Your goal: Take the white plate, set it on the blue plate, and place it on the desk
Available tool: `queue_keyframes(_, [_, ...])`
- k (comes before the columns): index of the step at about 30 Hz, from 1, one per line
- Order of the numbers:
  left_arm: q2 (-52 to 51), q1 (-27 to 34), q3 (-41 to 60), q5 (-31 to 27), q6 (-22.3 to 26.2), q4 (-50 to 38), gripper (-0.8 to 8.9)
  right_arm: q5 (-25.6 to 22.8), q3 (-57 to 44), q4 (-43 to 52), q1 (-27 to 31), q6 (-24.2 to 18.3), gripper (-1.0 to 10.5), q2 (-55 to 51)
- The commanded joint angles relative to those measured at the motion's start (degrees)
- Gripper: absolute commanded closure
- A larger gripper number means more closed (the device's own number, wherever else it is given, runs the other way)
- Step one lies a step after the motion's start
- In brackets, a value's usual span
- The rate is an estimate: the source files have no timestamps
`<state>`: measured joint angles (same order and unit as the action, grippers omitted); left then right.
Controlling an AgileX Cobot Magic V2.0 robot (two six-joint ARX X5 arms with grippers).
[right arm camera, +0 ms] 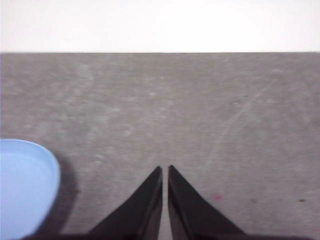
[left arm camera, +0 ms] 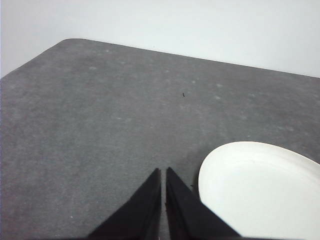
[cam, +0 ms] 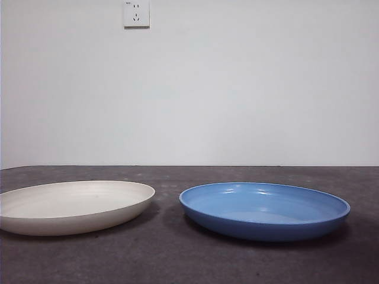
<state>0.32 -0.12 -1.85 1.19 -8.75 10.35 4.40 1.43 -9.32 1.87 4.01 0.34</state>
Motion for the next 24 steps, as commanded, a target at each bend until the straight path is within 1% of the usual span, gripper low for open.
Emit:
queue_keyframes(1, [0.1, 0.0, -0.1, -0.3, -5.1, 0.3, 7.97, 0.5, 0.3, 1.1, -0.2, 7.6, 9.3, -0.1])
queue_keyframes(4, [0.1, 0.0, -1.3, -0.3, -8.3, -0.1, 7.97, 0.5, 1.5, 1.6, -0.3, 11.1, 9.4, -0.1])
queue_keyframes(9, [0.9, 0.0, -4.8, -0.4, -8.8, -0.2, 7.97, 0.2, 4.5, 1.6, -0.3, 16.1, 9.4, -0.1])
queue_keyframes(13, [3.1, 0.0, -7.7, -0.3, -11.3, 0.1, 7.97, 0.8, 8.0, -0.6, -0.3, 20.1, 9.4, 0.6])
queue_keyframes(15, [4.3, 0.0, -9.6, 0.0, -12.0, 0.6, 7.97, 0.9, 10.2, -2.2, -0.3, 20.9, 9.4, 1.6])
queue_keyframes(19, [7.3, -0.2, -14.6, 0.2, -11.6, 0.8, 7.97, 2.5, 15.6, -3.2, -0.3, 20.9, 9.4, 5.2])
queue_keyframes(24, [12.5, -1.4, -21.5, 0.2, -11.4, 1.2, 7.97, 7.4, 22.5, -3.5, -0.3, 20.9, 9.4, 11.7])
